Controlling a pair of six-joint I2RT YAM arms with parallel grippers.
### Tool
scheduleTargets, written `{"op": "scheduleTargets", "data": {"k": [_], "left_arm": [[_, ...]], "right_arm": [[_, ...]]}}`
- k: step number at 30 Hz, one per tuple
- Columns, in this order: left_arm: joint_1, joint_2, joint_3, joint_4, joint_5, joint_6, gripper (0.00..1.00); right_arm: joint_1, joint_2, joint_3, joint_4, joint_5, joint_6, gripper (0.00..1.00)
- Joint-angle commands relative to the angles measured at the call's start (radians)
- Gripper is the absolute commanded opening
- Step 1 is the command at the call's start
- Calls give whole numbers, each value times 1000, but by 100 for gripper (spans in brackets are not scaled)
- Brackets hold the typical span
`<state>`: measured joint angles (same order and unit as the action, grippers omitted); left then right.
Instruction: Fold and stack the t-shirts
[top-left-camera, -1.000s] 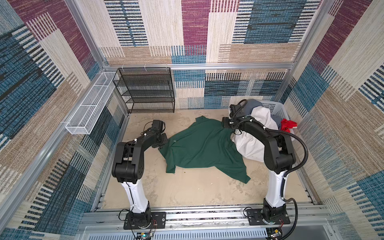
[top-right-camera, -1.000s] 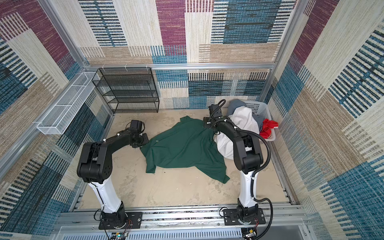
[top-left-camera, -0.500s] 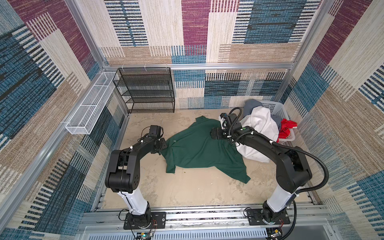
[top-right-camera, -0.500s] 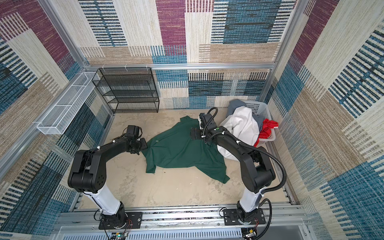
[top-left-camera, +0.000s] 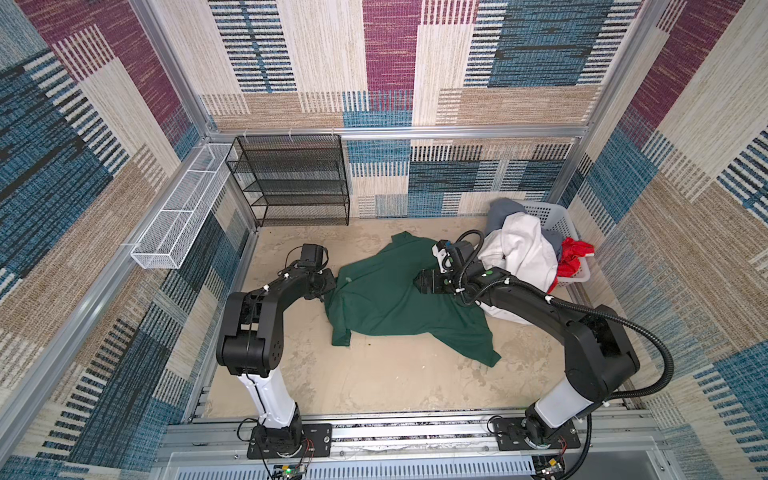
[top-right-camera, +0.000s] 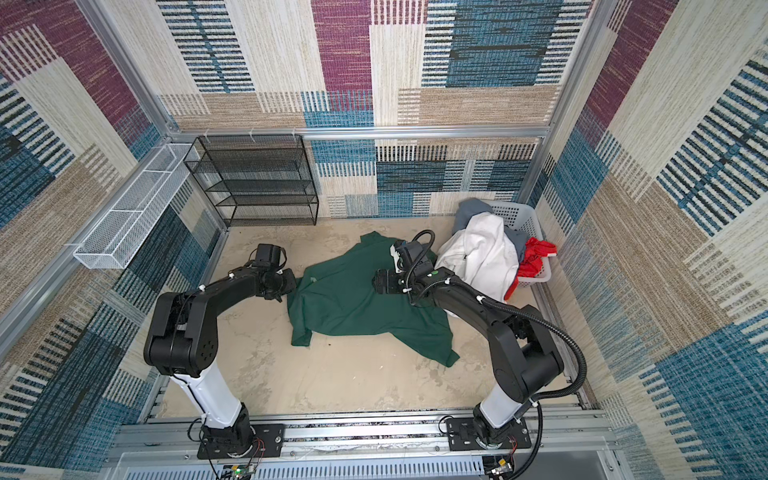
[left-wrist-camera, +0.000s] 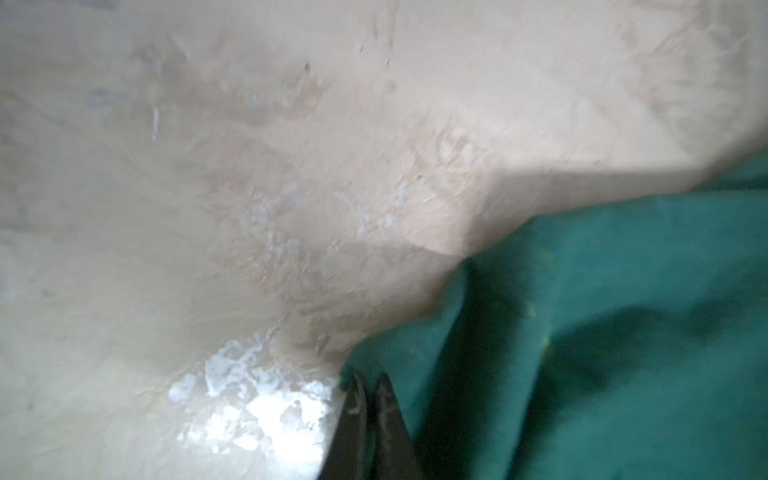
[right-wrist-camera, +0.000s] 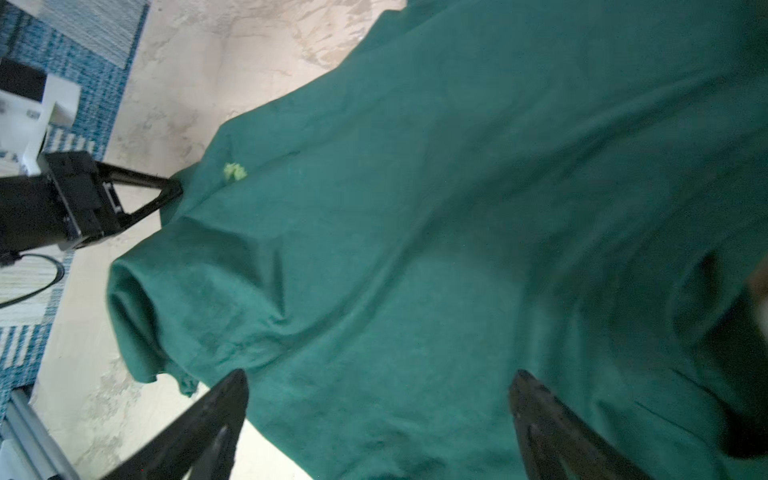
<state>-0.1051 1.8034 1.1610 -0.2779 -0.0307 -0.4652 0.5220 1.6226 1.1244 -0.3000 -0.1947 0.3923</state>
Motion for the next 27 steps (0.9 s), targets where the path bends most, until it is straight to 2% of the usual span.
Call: {"op": "scheduleTargets", "data": {"k": [1,8,14,15,16,17,19,20,23,27], "left_arm": [[0,-34,58,-14,-46,42,0],[-2,-15,200,18,-129,141,0],[-1,132,394,-42,-256,283,0],[-2,145,419,-65,-255,287,4],[-2,148,437,-99,-252,279,30],[-6,137,429,-104,-246,271,48],[-20,76,354,-68,-255,250,90],[-26,36,303,-37,-257,243,98],[-42,-90,149,20,-259,197,100],[-72,-256,-23,2,-238,144,100]], "right_arm": [[29,-7,-12,64,-44,43,99],[42,8,-34,70,-5,59,99],[42,14,-35,56,13,49,99],[42,16,-33,53,19,47,99],[41,17,-30,45,25,44,98],[42,16,-25,36,33,42,99],[42,7,-25,26,51,40,98],[41,4,-25,21,60,42,98],[41,-15,-22,-11,89,36,98],[41,-66,-39,-81,154,28,98]]}}
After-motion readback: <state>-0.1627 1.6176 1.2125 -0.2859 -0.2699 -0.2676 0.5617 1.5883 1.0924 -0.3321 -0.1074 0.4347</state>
